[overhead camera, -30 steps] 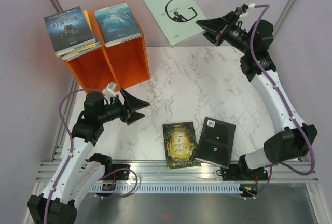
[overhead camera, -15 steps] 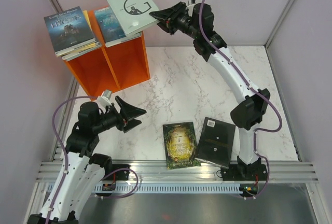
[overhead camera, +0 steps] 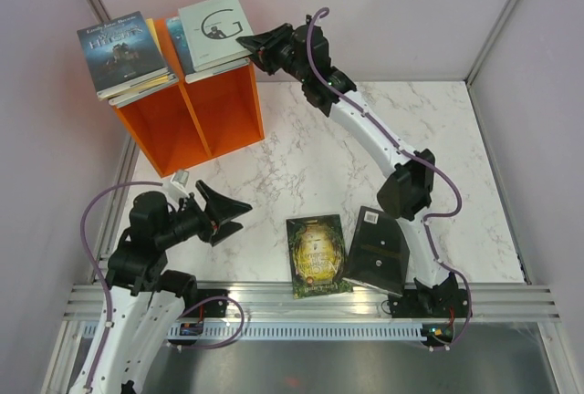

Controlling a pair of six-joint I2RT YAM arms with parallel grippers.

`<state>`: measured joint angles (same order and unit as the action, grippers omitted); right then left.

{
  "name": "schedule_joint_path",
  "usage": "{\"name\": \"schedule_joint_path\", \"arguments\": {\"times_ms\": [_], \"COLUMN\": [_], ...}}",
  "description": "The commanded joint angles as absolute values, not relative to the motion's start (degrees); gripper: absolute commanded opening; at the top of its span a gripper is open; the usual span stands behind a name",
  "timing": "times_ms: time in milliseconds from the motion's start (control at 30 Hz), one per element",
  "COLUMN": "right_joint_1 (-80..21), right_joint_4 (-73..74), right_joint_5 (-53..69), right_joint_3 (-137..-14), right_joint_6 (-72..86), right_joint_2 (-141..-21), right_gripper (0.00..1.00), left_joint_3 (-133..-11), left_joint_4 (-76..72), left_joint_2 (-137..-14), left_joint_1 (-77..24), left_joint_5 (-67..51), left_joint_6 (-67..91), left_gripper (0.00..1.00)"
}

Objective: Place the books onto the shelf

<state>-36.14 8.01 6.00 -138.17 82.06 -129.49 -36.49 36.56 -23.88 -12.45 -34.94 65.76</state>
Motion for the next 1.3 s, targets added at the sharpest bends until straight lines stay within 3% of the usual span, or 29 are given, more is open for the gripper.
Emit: {"name": "schedule_joint_path", "arguments": {"times_ms": [0,267,367,400,433,467,500,600,967,1267], "right_joint_1": [-38.2,-39.2,-39.0,-38.8,-38.7,-38.4,-37.7,-36.7,-35.2,-35.2], "right_joint_4": [-2.7,-3.3,-3.4,-3.4,-3.4,-3.7,-4.0,-4.5,-4.4,-2.9], "right_joint_5": [3.6,2.7,3.1,3.1,3.2,3.3,3.5,4.9,12.8,17.1], "right_joint_3": [-143.4,-143.2,-141.9,-140.4,-139.6,-138.7,-137.1,-134.4,-121.1,-117.9], "right_joint_6": [84.3,85.3,85.0,84.9,84.6,84.6,84.7,84.6,84.2,82.1], "right_joint_2": [-129.0,-131.2,-131.0,-130.3,-129.8,-129.3,-128.4,-126.4,-120.0,-117.6], "right_gripper": [0.0,0.02,0.35,0.52,0.57,0.68,0.76,0.83,0.91,0.81], "left_joint_3": [-39.8,-44.5,-46.0,-46.5,-46.7,-46.8,-46.9,-47.0,-46.2,-44.2], "left_joint_4": [40.4,44.4,45.3,45.5,45.7,45.9,46.0,46.0,45.8,45.2], "left_joint_2": [-22.9,-25.7,-26.7,-27.0,-27.2,-27.3,-27.7,-28.5,-30.4,-29.7], "left_joint_1": [-12.2,-12.2,-12.1,-12.2,-12.2,-12.2,-12.1,-12.1,-12.2,-12.2], "left_joint_5": [-33.9,-32.6,-32.3,-32.3,-32.2,-32.2,-32.2,-32.1,-31.1,-30.6], "left_joint_6": [62.4,57.6,56.2,55.9,55.6,55.3,55.1,54.7,54.4,56.0], "left_gripper": [0.89,0.89,0.89,0.89,0.89,0.89,0.89,0.89,0.89,0.88]}}
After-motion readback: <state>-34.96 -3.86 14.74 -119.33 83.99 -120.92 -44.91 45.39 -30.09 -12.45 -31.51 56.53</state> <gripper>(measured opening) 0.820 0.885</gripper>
